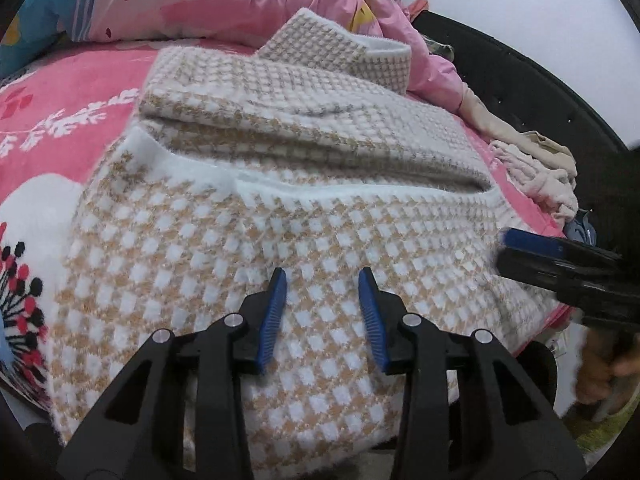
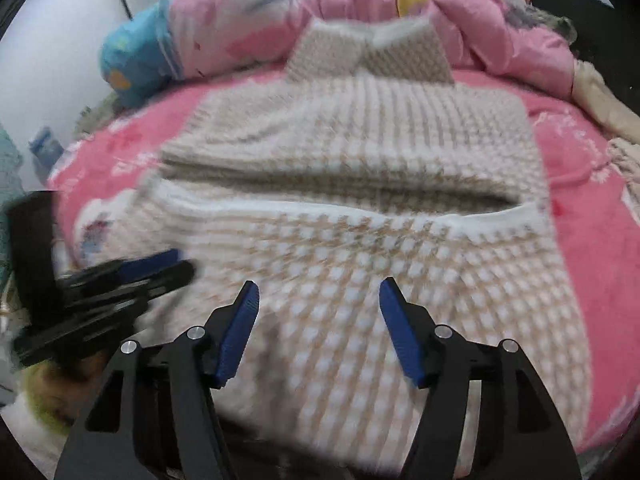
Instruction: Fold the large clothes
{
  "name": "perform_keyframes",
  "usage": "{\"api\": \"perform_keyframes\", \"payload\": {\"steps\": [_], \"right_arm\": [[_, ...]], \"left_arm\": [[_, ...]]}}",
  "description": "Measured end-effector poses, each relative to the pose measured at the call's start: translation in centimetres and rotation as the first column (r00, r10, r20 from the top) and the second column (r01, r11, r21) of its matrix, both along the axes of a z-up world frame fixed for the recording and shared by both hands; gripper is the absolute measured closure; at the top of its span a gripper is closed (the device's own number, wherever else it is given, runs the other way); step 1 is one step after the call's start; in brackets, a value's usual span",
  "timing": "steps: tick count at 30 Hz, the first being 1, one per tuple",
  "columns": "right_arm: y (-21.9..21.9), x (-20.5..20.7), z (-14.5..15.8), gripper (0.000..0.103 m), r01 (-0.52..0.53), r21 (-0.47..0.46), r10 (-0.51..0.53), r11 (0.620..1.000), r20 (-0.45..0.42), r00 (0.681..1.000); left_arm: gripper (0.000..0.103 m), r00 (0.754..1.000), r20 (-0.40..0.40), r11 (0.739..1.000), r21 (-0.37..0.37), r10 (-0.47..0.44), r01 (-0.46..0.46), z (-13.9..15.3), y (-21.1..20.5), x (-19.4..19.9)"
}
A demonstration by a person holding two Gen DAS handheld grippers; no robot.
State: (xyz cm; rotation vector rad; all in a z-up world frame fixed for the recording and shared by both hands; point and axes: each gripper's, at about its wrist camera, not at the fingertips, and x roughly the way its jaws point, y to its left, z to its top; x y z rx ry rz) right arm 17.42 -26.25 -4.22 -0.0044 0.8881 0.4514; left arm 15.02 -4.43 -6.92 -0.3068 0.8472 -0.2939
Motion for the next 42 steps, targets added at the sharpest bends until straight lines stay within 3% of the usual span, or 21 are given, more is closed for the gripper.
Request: {"api": "perform_keyframes", "payload": {"steps": [3,6,8,12,15,18,19,21,22,26,29,32,33,34,37,40,42], "right_arm": [[0.3,-2.7,0.3,0.041,-0.031,-0.019,0.032,0.999,0.025,0.999],[1.2,-1.6,-4.1,0.041,0.003,-0.110,-0.011,0.994,-0.075,0.997],[1.3,-0.5,-6.2,0.036,0.012,-0.104,-0.021,0.994,-0.084,0.996],[0.6,-1.6,-3.6,0.037,0.048,-0.065,-0.052,0.997,-0.071,0.996],[-0.2,-4.2,-1.6,0.037,0.048,-0.084,-0.049,0.995,-0.008,0.999],[-0.9,-4.3,-2.5,0.037,0.082,-0.133,-0.084,0.988,-0.011,0.996],[-1.5,-3.5,-4.1,0.037,0.110,-0.168,-0.117,0.980,-0.033,0.993],[-2.9,-2.6,-6.8,0.033,0.113,-0.090,-0.119,0.990,-0.063,0.991],[-3.2,-2.5,-6.6,0.033,0.122,-0.051,-0.125,0.991,-0.068,0.990],[-4.9,-4.6,-3.1,0.035,0.156,-0.025,-0.156,0.987,-0.014,0.988],[-7.5,-5.9,-2.0,0.035,0.218,-0.027,-0.217,0.976,0.028,0.976],[-10.5,-4.0,-5.5,0.040,0.299,-0.057,-0.302,0.952,-0.051,0.952],[-11.4,-3.5,-7.0,0.041,0.303,-0.014,-0.303,0.953,-0.091,0.948],[-11.7,-3.5,-7.2,0.041,0.309,0.016,-0.306,0.951,-0.093,0.948],[-11.1,-3.7,-6.4,0.041,0.307,-0.013,-0.307,0.952,-0.067,0.949],[-10.9,-3.7,-6.6,0.041,0.303,-0.015,-0.303,0.953,-0.060,0.951],[-10.9,-3.5,-6.5,0.041,0.304,-0.004,-0.303,0.953,-0.065,0.951]], "left_arm": [[0.066,1.000,-0.002,1.000,0.000,-0.001,0.001,-0.1,0.2,-0.1],[0.066,1.000,-0.009,1.000,-0.010,0.000,0.000,-0.2,0.6,-0.1],[0.067,1.000,-0.024,1.000,-0.016,0.002,-0.002,-0.3,0.7,-0.1],[0.067,0.999,-0.035,1.000,-0.024,0.006,-0.007,0.0,0.4,0.6],[0.068,0.999,-0.044,0.999,-0.041,0.012,-0.014,-0.1,0.5,0.8],[0.068,0.999,-0.045,0.999,-0.044,0.012,-0.014,-0.1,0.5,0.9],[0.069,0.999,-0.046,0.999,-0.045,0.014,-0.016,-0.1,0.5,0.9],[0.071,0.998,-0.054,0.998,-0.058,0.017,-0.020,-0.2,0.7,0.9],[0.072,0.998,-0.056,0.998,-0.062,0.019,-0.023,-0.2,0.7,0.9],[0.073,0.998,-0.059,0.997,-0.077,0.020,-0.024,-0.2,0.9,0.9],[0.073,0.998,-0.062,0.997,-0.079,0.020,-0.025,-0.2,0.8,0.9],[0.073,0.998,-0.059,0.996,-0.079,0.023,-0.028,-0.3,1.1,0.9],[0.073,0.998,-0.057,0.996,-0.089,0.020,-0.025,-0.2,1.2,0.9],[0.074,0.999,-0.046,0.994,-0.105,0.020,-0.024,0.0,1.3,0.7],[0.073,1.000,0.016,0.998,-0.060,0.017,-0.016,1.6,1.3,-0.7],[0.070,0.991,0.110,0.994,-0.062,-0.078,0.085,3.8,-0.4,-2.7],[0.070,0.982,0.120,0.987,-0.041,-0.149,0.155,4.2,-2.7,-3.5]]}}
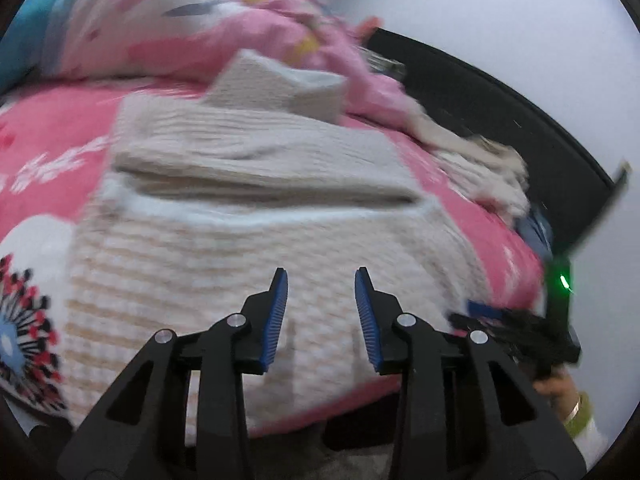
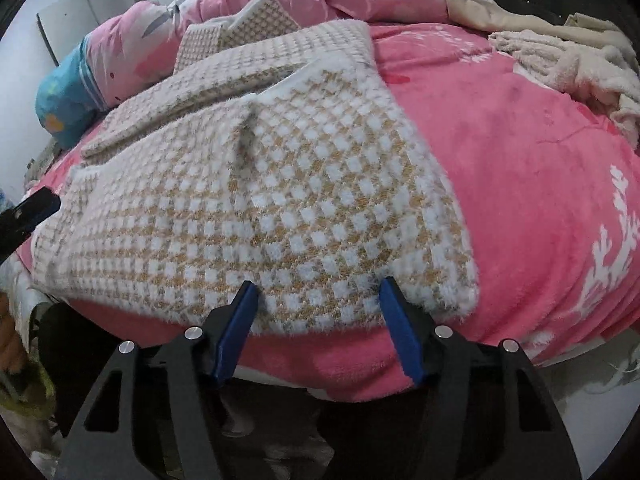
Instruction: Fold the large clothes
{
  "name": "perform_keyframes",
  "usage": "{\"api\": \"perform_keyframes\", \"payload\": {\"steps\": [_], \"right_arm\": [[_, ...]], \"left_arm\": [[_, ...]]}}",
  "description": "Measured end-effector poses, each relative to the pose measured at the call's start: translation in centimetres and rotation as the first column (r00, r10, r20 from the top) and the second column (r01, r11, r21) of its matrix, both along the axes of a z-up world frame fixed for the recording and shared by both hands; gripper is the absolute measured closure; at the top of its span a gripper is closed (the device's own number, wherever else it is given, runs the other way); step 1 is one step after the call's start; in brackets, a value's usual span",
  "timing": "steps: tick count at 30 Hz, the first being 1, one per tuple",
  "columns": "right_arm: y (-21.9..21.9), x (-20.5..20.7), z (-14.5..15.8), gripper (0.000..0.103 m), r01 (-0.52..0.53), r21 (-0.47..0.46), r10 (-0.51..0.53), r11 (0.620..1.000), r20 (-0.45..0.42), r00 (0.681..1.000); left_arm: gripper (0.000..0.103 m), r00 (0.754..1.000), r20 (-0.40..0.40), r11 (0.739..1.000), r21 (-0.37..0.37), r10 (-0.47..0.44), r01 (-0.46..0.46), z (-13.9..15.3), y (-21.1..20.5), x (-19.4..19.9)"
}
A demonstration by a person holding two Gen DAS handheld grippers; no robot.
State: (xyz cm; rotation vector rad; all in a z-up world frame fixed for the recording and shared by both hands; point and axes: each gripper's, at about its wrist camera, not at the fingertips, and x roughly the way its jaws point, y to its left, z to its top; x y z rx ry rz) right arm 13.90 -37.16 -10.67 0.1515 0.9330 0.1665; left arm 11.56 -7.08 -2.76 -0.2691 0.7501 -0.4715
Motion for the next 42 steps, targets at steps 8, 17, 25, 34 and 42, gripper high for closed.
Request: {"api": "perform_keyframes", "payload": {"steps": [8,17,25,34,42], "right_arm": [[-0.2,-0.6,0.1,0.041,0.011,0.001,-0.011,1.000,-0.004,1.000],[6.9,-1.8,4.1,0.041,-0.223,0.034,0.218,0.974,0.111,0.970],[8.3,0.9,0.1,0.041,-0.261,0.007,0.261,0.965,0.010,0.965],[8.4,1.1,-0.1,0.041,-0.260,0.018,0.260,0.965,0.002,0.965],[7.5,0.0,2.2,0.041,-0.240,-0.001,0.240,0.971,0.025,0.970]], "left_arm": [[0.068,0.998,-0.048,0.982,0.187,-0.028,0.037,-4.2,-6.0,0.3],[0.068,0.998,-0.055,0.989,0.142,-0.036,0.043,-4.4,-4.9,0.2],[0.077,0.995,-0.093,0.999,0.034,-0.030,0.033,-3.8,-2.9,0.3],[0.072,0.982,-0.127,0.983,0.138,0.140,-0.122,-3.7,1.8,-2.8],[0.075,0.971,-0.170,0.985,0.006,0.170,-0.171,-3.9,5.4,-2.9]]}}
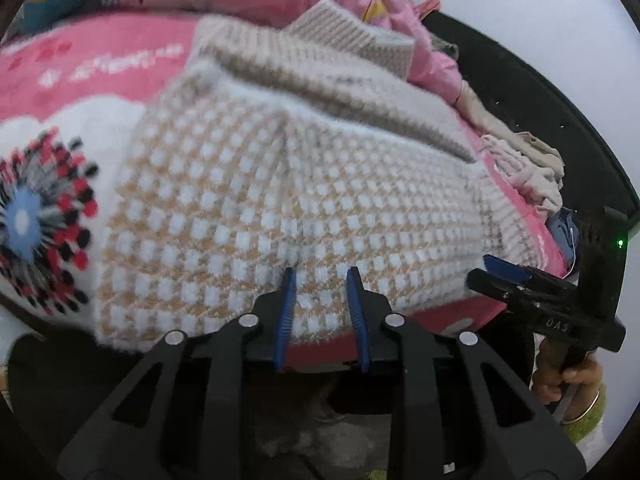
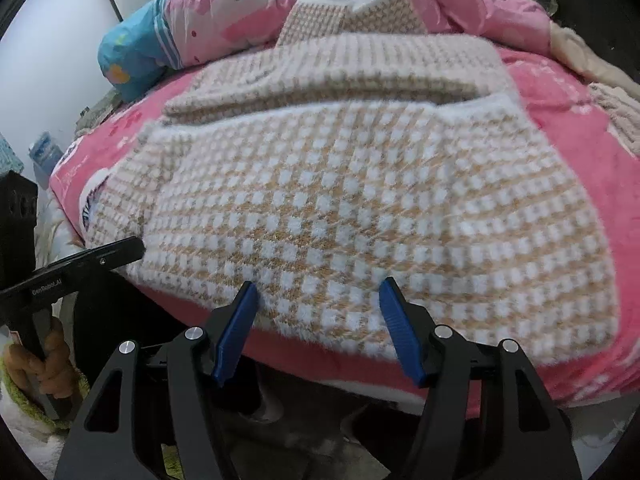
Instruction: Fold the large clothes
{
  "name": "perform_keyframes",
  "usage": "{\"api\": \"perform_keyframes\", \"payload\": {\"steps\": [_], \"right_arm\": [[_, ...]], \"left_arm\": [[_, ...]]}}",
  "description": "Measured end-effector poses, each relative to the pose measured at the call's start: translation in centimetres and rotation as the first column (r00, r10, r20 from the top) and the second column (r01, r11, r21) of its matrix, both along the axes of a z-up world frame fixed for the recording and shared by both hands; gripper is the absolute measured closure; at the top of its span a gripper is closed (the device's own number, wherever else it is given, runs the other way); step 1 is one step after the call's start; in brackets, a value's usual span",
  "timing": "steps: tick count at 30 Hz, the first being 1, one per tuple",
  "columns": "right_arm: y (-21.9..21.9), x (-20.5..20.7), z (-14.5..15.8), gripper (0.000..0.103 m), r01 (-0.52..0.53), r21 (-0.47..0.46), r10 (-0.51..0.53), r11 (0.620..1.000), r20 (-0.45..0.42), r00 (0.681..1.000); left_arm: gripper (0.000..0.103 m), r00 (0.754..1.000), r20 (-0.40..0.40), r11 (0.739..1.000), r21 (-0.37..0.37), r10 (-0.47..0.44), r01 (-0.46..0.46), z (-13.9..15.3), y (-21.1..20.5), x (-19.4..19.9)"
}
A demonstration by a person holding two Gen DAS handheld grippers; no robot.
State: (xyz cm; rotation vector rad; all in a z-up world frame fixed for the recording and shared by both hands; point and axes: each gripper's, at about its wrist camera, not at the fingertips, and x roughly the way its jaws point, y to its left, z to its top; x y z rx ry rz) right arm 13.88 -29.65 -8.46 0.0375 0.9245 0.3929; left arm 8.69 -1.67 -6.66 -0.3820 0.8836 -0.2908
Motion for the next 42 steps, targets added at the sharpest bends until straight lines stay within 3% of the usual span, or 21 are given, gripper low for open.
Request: {"api": "perform_keyframes", "payload": {"steps": [2,5,8,11,18,23,27,33,42], "right_arm": [[-1.6,-0.4,1.0,0.040,0.043,0.013,-0.043,0.999,0.025,0.999],[-4.4,0.0,1.0,0.035,0.142,0.005,-0.142,0.990,0.027,0.989],[-6.9,1.5,-1.5,0.033,0.231,0.001,-0.230,0.973,-0.088,0.969],[-7.1,1.5,-1.0,0.032,0.233,0.019,-0.231,0.972,-0.086,0.969],[-6.6,0.4,2.3,0.019,0.241,0.044,-0.240,0.969,-0.032,0.970],[-5.9,-0.3,4.2,0.017,0.230,0.074,-0.231,0.970,0.012,0.973],[-4.1,-0.6,5.2,0.012,0.200,0.028,-0.201,0.979,0.060,0.978],[-2.1,-0.6,4.7,0.011,0.192,-0.092,-0.184,0.977,0.087,0.979],[-1.4,-0.7,4.0,0.011,0.174,-0.092,-0.168,0.980,0.074,0.983]], "left_arm": [[0.070,0.999,0.039,1.000,-0.001,0.027,-0.027,1.0,1.0,-0.7],[0.058,0.995,0.037,0.996,-0.005,0.090,-0.090,1.2,2.9,-0.3],[0.059,0.993,-0.040,0.993,-0.005,0.116,-0.116,-0.6,4.1,1.1],[0.058,0.991,-0.050,0.991,-0.047,0.124,-0.127,-0.8,4.6,1.1],[0.046,0.991,-0.023,0.991,0.034,0.133,-0.133,1.8,4.0,0.8],[0.029,0.991,0.008,0.984,0.114,0.135,-0.135,4.0,2.8,0.6],[0.023,0.991,0.033,0.982,0.133,0.129,-0.133,5.4,2.2,0.8],[0.020,0.993,0.042,0.975,0.189,0.113,-0.119,6.0,0.7,1.2],[0.020,0.994,0.022,0.964,0.243,0.109,-0.111,5.5,-0.5,1.6]]}}
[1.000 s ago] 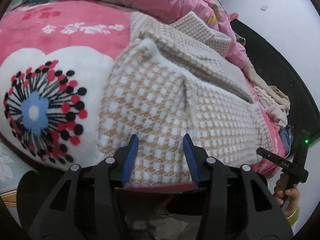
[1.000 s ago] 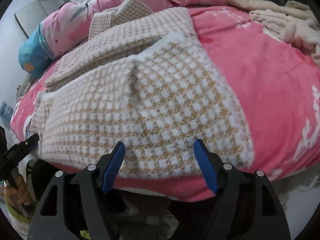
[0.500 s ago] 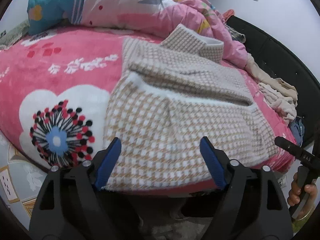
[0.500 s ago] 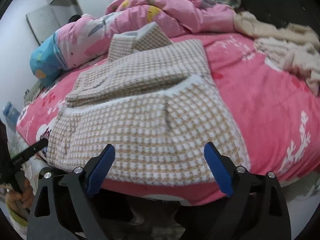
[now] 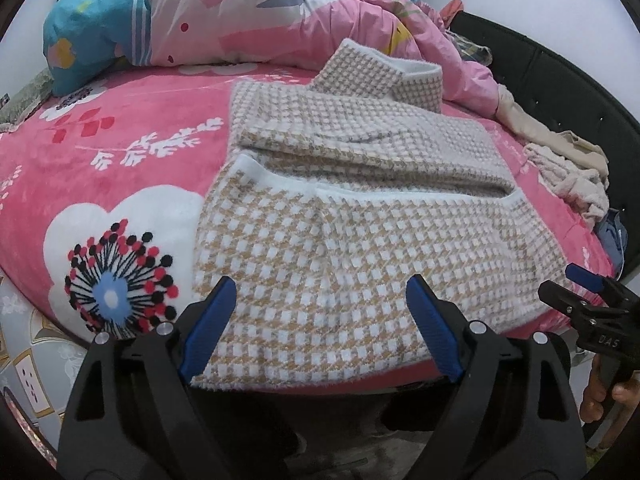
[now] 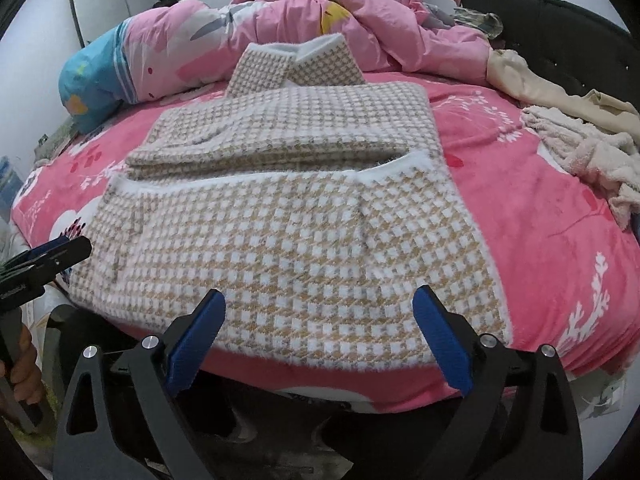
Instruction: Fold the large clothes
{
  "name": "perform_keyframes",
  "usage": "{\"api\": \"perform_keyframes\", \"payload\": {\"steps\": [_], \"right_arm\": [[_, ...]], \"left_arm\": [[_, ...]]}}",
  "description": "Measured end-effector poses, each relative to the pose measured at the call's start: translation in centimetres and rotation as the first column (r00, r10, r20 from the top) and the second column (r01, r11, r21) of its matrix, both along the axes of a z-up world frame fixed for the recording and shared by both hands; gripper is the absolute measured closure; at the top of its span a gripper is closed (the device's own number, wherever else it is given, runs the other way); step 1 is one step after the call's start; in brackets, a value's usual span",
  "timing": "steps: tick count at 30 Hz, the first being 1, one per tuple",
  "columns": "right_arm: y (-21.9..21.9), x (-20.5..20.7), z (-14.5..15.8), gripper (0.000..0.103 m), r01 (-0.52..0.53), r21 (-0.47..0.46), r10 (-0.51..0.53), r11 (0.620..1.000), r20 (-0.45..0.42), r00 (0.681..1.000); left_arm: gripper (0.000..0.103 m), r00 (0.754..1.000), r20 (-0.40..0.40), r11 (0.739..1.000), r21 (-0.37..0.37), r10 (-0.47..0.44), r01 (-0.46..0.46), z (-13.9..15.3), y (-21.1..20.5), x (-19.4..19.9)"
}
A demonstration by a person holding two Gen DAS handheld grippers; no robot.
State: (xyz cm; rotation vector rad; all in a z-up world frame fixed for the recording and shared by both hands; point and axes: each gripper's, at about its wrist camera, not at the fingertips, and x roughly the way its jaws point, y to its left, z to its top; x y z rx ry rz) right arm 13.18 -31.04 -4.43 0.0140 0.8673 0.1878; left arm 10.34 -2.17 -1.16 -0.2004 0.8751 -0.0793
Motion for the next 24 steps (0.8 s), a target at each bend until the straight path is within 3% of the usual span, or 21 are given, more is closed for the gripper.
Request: {"api": "perform_keyframes", "payload": {"steps": [12,21,24], "right_arm": [[-0.3,0.3,-0.8,0.011,0.005,0.021,-0.005,1.000,-0.025,1.000],[1.0,1.8,-0.5,0.011,-0.036,0.037,0.036,0.999,-0.015,0.999],[1.4,3.1,-1.4,0.011,-0.057,0.063,0.059,0.996,-0.024,0.998]], "left_arm": [[0.019,0.999,-0.043,1.000,0.025,0.010,-0.009,-1.0,-0.9,1.4],[0.018,0.995,-0.096,0.998,0.056,0.007,-0.001,-3.0,-2.3,5.5],[0.010,0.992,-0.127,0.999,0.054,0.015,-0.008,-4.5,-2.5,7.0]]}}
